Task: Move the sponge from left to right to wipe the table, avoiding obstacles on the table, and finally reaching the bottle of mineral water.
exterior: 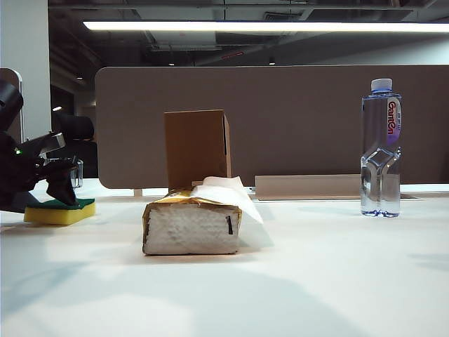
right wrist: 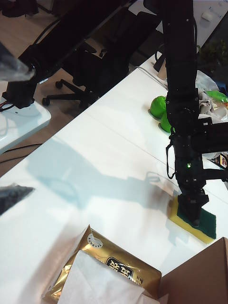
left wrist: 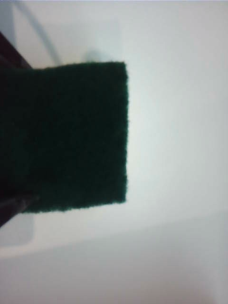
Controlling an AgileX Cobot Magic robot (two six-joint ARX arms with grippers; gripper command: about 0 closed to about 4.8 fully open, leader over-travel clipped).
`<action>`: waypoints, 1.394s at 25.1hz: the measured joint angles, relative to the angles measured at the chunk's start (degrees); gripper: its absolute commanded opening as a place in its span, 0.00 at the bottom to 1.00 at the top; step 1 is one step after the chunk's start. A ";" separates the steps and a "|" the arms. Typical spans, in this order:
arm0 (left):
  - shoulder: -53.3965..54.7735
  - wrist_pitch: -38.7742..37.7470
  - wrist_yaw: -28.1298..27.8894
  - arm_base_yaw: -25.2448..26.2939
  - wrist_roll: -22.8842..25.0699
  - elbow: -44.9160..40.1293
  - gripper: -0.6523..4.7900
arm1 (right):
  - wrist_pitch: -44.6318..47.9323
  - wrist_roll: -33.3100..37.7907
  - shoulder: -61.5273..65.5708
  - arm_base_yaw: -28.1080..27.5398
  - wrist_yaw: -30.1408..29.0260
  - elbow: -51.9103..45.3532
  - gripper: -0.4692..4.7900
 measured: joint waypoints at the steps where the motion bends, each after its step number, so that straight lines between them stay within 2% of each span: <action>1: 0.00 -0.02 -0.26 0.00 0.26 0.02 0.55 | 0.00 0.00 0.02 0.00 0.02 -0.02 0.63; 2: 0.00 0.00 -0.46 0.00 0.37 0.04 0.34 | 0.00 0.00 0.02 0.00 0.00 0.00 0.63; 3: 0.00 0.17 -1.07 0.00 0.48 0.11 0.24 | 0.00 0.00 0.02 0.00 0.00 0.00 0.63; 4: 0.00 0.28 -1.25 0.07 0.48 0.13 0.15 | 0.00 0.00 0.02 0.00 0.00 0.00 0.63; 6: -0.02 0.35 -1.38 0.13 0.48 0.17 0.11 | 0.00 0.00 0.02 0.00 0.00 0.00 0.63; 17: -0.02 -1.29 -1.51 0.07 6.58 0.31 0.11 | 0.00 0.00 0.02 0.00 0.00 0.00 0.63; 35: -0.46 -7.30 -1.27 0.07 7.67 0.92 0.11 | -1.31 0.02 0.00 0.00 -0.02 0.00 0.63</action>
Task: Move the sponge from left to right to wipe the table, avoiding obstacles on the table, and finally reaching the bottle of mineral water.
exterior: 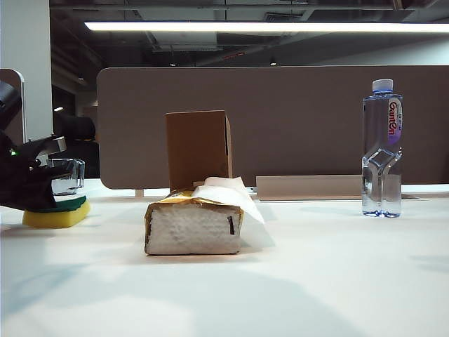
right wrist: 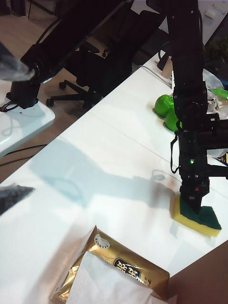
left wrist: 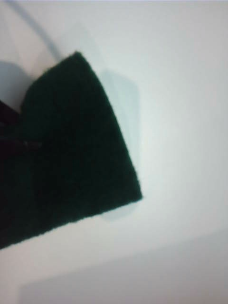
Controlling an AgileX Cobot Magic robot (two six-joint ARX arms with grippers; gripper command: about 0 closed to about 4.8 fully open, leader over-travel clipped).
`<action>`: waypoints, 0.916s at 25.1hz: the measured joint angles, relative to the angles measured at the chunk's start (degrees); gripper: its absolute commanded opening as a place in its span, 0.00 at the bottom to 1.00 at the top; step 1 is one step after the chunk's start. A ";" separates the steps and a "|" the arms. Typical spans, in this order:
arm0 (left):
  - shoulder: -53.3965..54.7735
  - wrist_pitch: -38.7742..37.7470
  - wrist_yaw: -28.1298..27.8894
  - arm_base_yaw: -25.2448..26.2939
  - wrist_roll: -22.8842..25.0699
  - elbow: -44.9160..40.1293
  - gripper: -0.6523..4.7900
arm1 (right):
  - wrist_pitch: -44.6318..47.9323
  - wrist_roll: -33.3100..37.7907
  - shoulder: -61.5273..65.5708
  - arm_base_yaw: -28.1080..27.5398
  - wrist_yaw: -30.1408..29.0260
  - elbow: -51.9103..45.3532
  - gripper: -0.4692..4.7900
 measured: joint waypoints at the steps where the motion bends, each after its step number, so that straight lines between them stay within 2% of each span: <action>1: -0.09 -0.48 0.00 0.00 0.44 0.02 0.11 | -0.02 0.00 0.02 0.00 0.00 0.00 0.63; 11: -0.79 -3.26 0.46 0.02 1.95 -0.24 0.11 | -0.04 -0.02 0.00 0.02 0.00 0.00 0.63; 13: -3.76 -3.17 0.44 0.02 2.91 -3.89 0.11 | -0.02 0.00 0.00 0.02 0.00 -0.02 0.63; 23: -9.40 -3.89 0.96 0.02 3.13 -10.62 0.11 | -0.02 -0.02 -0.04 0.04 0.00 0.00 0.63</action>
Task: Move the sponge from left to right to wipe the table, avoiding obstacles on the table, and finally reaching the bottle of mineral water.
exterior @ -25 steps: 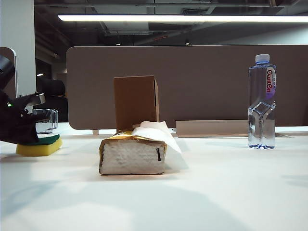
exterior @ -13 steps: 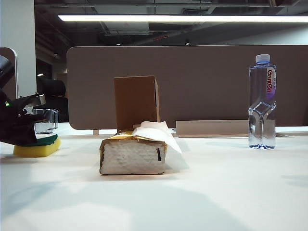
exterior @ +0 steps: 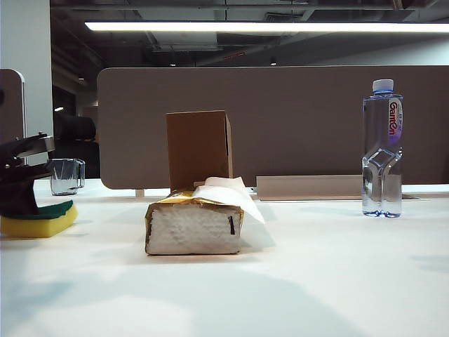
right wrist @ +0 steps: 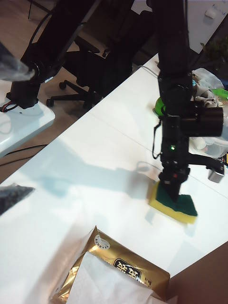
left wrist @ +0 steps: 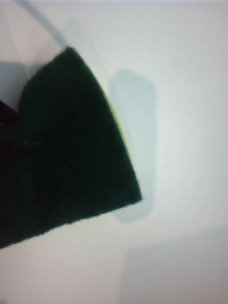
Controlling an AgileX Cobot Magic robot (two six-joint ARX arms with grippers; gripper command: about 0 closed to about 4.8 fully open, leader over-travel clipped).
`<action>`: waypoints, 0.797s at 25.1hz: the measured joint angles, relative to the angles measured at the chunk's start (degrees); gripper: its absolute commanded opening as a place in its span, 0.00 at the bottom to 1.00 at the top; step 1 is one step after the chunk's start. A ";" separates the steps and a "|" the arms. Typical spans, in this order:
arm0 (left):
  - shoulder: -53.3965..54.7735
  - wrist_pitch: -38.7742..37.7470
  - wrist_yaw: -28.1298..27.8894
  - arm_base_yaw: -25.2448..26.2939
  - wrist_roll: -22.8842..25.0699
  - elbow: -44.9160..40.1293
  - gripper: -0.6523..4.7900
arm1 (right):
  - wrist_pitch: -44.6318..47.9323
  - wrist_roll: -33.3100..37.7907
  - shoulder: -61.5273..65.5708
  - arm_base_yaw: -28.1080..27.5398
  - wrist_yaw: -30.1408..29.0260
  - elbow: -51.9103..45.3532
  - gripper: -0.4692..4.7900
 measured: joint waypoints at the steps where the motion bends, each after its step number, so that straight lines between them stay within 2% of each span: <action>1: -0.72 0.00 0.11 0.00 -0.13 -0.92 0.11 | 0.00 0.00 0.00 0.00 0.00 0.00 0.63; 14: -8.72 5.95 0.48 0.02 -1.60 -13.31 0.11 | -0.02 0.00 -0.04 0.00 -0.02 0.00 0.63; 20: -15.15 6.64 0.61 0.02 -5.27 -20.46 0.11 | 0.00 0.00 -0.07 0.00 -0.33 0.00 0.63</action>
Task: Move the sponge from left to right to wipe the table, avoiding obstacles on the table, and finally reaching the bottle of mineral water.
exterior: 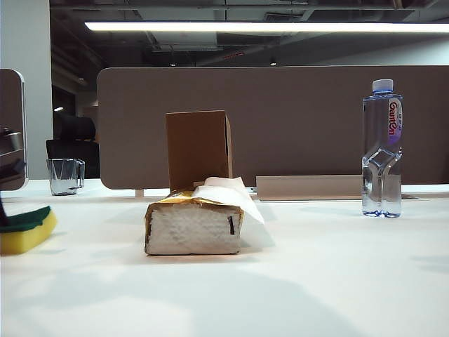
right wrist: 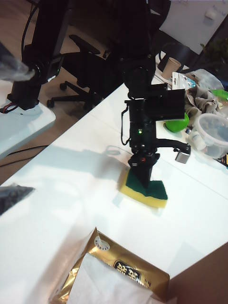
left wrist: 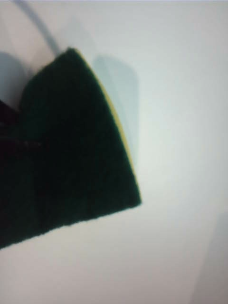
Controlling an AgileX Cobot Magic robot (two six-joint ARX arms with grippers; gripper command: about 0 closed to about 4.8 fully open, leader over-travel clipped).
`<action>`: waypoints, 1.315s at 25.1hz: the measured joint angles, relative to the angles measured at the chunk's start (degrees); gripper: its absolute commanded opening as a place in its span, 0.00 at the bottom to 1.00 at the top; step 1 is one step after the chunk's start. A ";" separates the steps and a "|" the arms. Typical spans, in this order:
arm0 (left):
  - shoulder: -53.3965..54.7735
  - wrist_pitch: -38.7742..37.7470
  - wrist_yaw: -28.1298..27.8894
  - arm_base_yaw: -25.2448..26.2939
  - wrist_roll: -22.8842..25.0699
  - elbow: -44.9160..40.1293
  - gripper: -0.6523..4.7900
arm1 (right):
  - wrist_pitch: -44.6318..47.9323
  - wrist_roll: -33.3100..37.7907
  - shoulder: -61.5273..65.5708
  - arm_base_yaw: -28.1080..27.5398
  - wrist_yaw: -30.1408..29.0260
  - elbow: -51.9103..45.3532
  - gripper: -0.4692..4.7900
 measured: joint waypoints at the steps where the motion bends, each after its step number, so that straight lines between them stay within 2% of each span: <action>1: -1.33 -0.42 0.00 0.00 -0.68 -1.16 0.11 | 0.00 0.00 0.00 0.00 -0.11 0.00 0.63; 11: -11.54 -5.22 0.00 -0.02 -3.21 -8.35 0.11 | 0.02 0.00 0.00 0.02 -0.87 0.00 0.63; 22: -22.69 -3.48 1.36 0.00 -9.40 -18.88 0.11 | -1.05 -0.04 -0.04 0.09 -3.54 0.00 0.63; 27: -31.01 -13.14 2.93 -0.04 -10.49 -19.65 0.11 | -6.34 -0.28 -0.66 0.09 -3.65 0.00 0.63; 33: -36.17 -18.23 3.41 -0.09 -12.37 -19.89 0.11 | -9.35 -1.36 -1.81 0.09 -3.74 0.00 0.63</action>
